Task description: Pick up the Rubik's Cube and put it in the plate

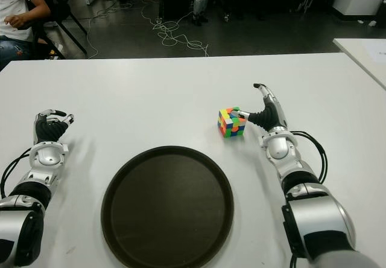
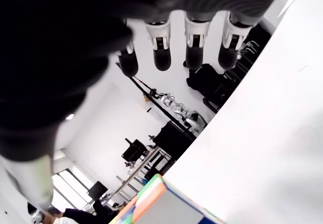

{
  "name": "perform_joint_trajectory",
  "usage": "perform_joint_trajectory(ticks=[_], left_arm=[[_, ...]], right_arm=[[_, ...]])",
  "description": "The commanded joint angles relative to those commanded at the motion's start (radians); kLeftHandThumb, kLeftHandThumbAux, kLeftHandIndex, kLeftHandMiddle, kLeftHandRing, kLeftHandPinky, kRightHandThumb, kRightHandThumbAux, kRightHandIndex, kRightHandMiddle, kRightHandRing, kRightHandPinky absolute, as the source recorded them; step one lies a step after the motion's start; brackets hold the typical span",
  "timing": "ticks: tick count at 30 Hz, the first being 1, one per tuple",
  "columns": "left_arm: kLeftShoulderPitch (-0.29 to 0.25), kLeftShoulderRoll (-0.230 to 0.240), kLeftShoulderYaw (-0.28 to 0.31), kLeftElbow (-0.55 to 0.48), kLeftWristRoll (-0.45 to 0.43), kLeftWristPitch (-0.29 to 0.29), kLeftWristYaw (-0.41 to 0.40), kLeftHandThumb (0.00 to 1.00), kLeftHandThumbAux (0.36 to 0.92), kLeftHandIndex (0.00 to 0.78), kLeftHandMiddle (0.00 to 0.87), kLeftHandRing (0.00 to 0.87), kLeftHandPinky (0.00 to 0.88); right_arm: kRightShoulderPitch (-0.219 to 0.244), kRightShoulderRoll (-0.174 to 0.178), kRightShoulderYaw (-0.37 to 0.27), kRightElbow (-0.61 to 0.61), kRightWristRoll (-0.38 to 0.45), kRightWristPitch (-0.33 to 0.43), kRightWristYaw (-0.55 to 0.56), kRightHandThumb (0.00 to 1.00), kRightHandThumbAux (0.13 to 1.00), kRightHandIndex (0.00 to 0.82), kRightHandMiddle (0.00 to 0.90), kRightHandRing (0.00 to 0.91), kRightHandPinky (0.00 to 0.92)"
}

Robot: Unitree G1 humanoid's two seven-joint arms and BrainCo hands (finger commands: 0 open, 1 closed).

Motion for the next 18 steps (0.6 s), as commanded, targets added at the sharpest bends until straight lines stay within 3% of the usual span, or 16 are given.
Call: perform_joint_trajectory(ticks=[3, 6, 11, 18], left_arm=[[0.0, -0.001, -0.001, -0.001, 0.001, 0.0, 0.0, 0.714, 0.7, 0.442, 0.809, 0.811, 0.802], [0.0, -0.002, -0.001, -0.001, 0.001, 0.001, 0.002, 0.714, 0.7, 0.442, 0.811, 0.812, 0.804], [-0.004, -0.006, 0.001, 0.001, -0.002, 0.009, 0.009, 0.713, 0.699, 0.442, 0.809, 0.811, 0.801], [-0.005, -0.008, 0.003, 0.0, -0.005, 0.011, 0.012, 0.713, 0.7, 0.442, 0.81, 0.811, 0.799]], right_arm=[[0.001, -0.003, 0.005, 0.0, -0.002, -0.004, 0.003, 0.0, 0.605, 0.0, 0.009, 0.044, 0.107], [0.002, -0.004, 0.01, -0.003, -0.003, -0.009, 0.005, 0.0, 0.598, 0.0, 0.003, 0.046, 0.134], [0.001, -0.011, 0.032, -0.01, -0.021, -0.016, 0.001, 0.0, 0.606, 0.0, 0.0, 0.02, 0.084], [-0.001, -0.017, 0.051, -0.017, -0.033, -0.02, -0.004, 0.0, 0.639, 0.0, 0.0, 0.004, 0.096]])
